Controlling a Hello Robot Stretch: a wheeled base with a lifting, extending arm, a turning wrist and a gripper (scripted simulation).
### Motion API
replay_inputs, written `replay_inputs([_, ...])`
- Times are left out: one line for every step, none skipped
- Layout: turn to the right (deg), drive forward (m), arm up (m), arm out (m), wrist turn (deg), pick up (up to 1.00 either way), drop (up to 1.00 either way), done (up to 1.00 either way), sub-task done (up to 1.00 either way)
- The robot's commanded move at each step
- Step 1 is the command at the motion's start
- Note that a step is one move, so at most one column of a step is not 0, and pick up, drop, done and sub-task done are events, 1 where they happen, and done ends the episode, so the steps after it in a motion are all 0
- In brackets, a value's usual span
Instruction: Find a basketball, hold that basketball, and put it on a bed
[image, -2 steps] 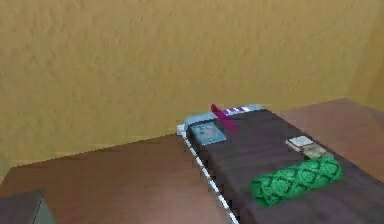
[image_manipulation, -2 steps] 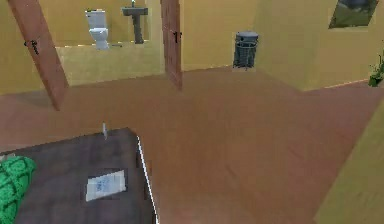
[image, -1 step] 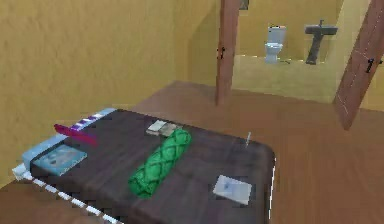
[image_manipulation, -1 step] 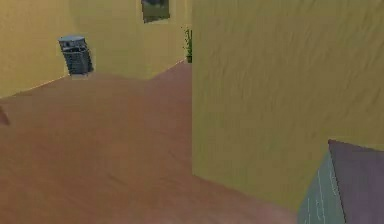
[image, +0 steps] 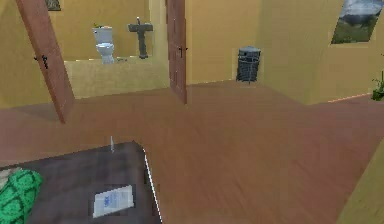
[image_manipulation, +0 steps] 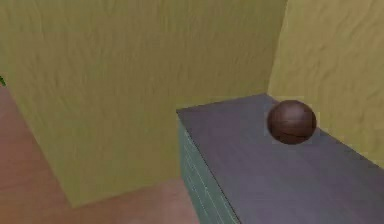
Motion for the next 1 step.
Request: replay_inputs([30.0, 0.0, 0.0, 0.0, 0.0, 0.0, 0.0, 0.0, 0.0])
